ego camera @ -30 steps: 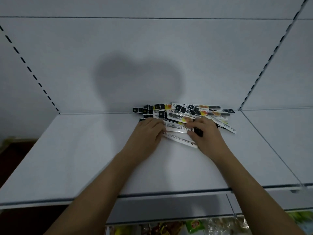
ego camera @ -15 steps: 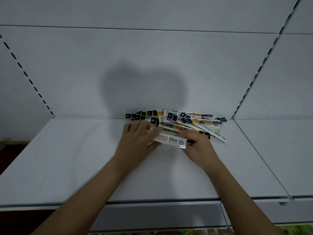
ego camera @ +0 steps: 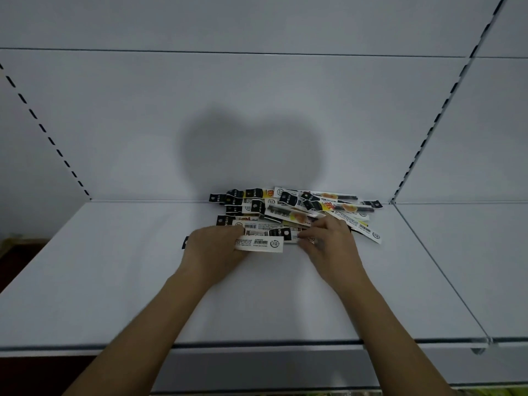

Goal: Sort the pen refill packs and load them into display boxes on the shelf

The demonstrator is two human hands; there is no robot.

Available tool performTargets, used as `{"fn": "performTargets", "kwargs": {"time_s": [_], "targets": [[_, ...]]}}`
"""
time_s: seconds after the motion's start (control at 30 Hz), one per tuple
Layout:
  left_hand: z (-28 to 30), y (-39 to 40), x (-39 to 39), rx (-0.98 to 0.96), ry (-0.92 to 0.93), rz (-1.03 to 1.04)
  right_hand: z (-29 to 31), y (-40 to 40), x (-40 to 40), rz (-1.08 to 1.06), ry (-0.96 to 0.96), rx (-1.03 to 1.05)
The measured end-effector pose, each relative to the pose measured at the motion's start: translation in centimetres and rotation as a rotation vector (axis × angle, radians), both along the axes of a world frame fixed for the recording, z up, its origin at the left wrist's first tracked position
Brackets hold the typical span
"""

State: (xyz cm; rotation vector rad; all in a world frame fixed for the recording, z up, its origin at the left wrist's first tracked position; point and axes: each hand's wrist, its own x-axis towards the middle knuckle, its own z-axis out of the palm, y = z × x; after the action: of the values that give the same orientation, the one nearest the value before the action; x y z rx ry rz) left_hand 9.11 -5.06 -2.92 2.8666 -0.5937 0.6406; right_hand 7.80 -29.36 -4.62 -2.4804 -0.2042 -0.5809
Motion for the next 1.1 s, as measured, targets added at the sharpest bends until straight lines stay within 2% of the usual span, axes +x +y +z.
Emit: {"fn": "performTargets", "kwargs": {"time_s": [0.13, 0.3, 0.37, 0.43, 0.5, 0.6, 0.7, 0.83, 0.9, 0.97, 1.03, 1.1], "targets": [[0.5, -0.5, -0.4, 0.026, -0.149, -0.161, 0.3, -0.1, -0.6, 0.078, -0.062, -0.026], [0.5, -0.5, -0.5, -0.004, -0.14, -0.305, 1.2, 0.3, -1.3, 0.255, 0.004, 0.109], [0.2, -0.4, -0.3, 0.031, -0.149, -0.313, 1.5, 0.5, -1.4, 0.266, 0.061, 0.245], [-0.1, -0.2, 0.1, 0.046, -0.145, -0.305, 1.5, 0.5, -1.4, 0.185, -0.031, 0.284], [-0.4, 0.0, 0.3, 0.013, -0.134, -0.279, 0.8, 0.0, -0.8, 0.02, -0.149, 0.151], [-0.5, 0.2, 0.5, -0.032, -0.103, -0.258, -0.2, -0.3, -0.2, -0.197, -0.079, -0.056], [-0.5, 0.3, 0.7, -0.036, -0.112, -0.213, -0.1, -0.2, -0.4, -0.232, -0.016, -0.075], [-0.5, 0.5, 0.6, -0.038, -0.221, -0.201, 0.9, -0.3, -1.1, -0.229, -0.17, -0.031], [-0.1, 0.1, 0.1, -0.051, -0.286, -0.256, 1.1, -0.2, -1.1, -0.135, -0.253, -0.011], [0.2, -0.3, -0.3, -0.054, -0.313, -0.296, 1.2, 0.2, -1.1, 0.047, -0.261, -0.023], [0.3, -0.4, -0.4, -0.018, -0.304, -0.324, 1.2, 0.8, -1.2, 0.258, -0.165, -0.016], [0.1, -0.3, -0.2, 0.024, -0.276, -0.319, 1.5, 1.1, -1.6, 0.392, 0.031, 0.172]]}}
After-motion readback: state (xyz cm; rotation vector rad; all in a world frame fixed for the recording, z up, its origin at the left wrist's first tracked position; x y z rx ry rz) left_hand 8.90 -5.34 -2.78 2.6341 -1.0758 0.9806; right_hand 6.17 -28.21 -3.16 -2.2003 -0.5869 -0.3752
